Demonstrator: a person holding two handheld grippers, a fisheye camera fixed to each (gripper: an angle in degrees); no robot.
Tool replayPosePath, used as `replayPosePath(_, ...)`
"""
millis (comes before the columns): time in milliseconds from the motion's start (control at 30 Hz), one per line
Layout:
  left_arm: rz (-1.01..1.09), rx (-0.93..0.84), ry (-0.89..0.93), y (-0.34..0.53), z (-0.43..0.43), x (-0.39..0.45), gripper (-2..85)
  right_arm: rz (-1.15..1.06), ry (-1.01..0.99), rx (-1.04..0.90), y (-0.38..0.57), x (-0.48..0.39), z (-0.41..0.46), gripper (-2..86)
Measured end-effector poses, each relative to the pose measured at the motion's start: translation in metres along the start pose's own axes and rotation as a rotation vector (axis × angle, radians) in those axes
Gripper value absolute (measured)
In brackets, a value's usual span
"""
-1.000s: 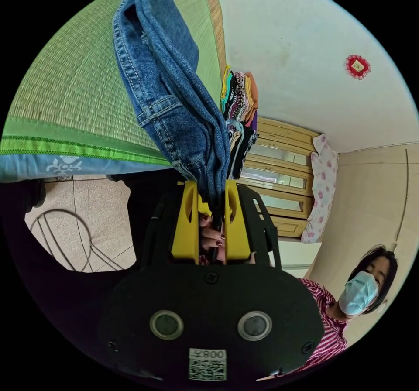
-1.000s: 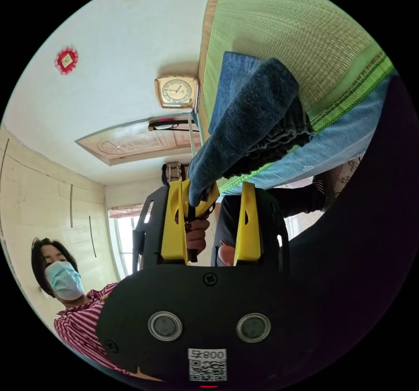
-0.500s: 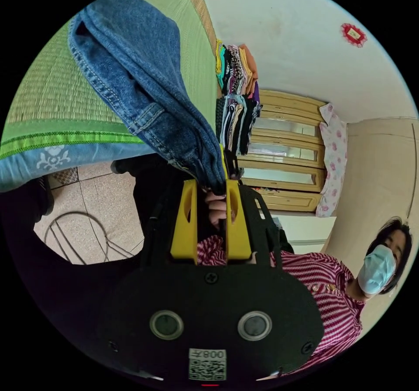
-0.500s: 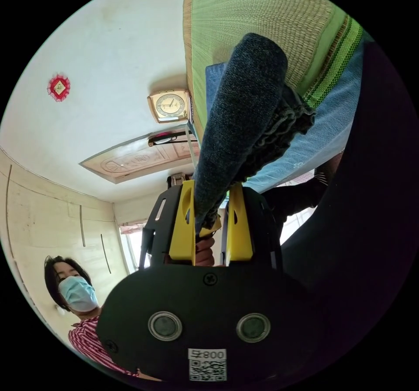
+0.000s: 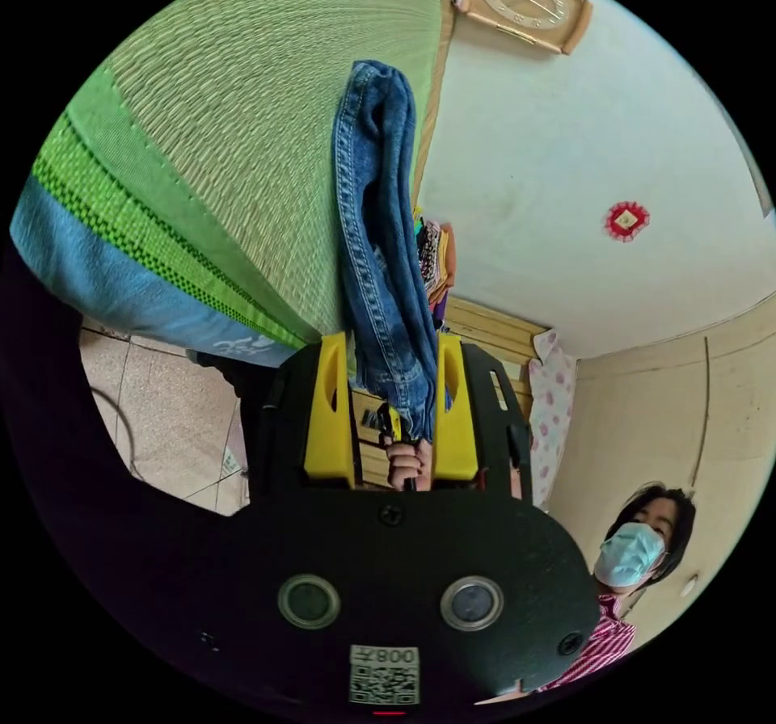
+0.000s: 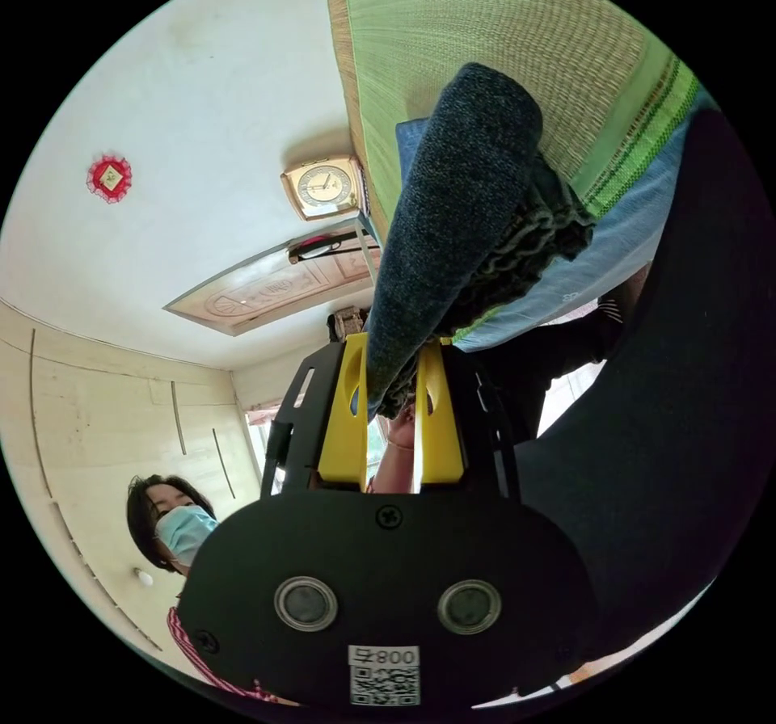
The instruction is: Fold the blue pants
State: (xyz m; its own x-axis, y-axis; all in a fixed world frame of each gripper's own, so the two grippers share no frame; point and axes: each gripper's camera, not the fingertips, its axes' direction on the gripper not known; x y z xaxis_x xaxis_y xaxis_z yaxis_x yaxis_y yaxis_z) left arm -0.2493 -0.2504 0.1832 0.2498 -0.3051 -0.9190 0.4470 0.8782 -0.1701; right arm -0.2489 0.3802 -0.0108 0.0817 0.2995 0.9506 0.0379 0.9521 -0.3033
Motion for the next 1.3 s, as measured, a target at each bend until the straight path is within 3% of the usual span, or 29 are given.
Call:
replayPosePath(400, -0.009, 0.100, 0.044, 0.012, 0.025, 0.021, 17.4, -0.026, 0.040, -0.035, 0.000, 0.034, 0.039, 8.9)
replayPosePath(933, -0.039, -0.054, -0.102, 0.057, 0.107, 0.047, 12.8, -0.004, 0.005, -0.013, 0.003, 0.160, 0.062, 8.5)
replayPosePath(1100, -0.014, -0.101, -0.235, 0.089, 0.137, 0.060, 7.2, -0.010, 0.030, -0.023, -0.006, 0.197, 0.061, 8.6)
replayPosePath(1300, 0.032, -0.149, -0.298, 0.131, 0.176, 0.076, 6.3, -0.006, 0.007, -0.002, -0.008, 0.258, 0.045, 8.7)
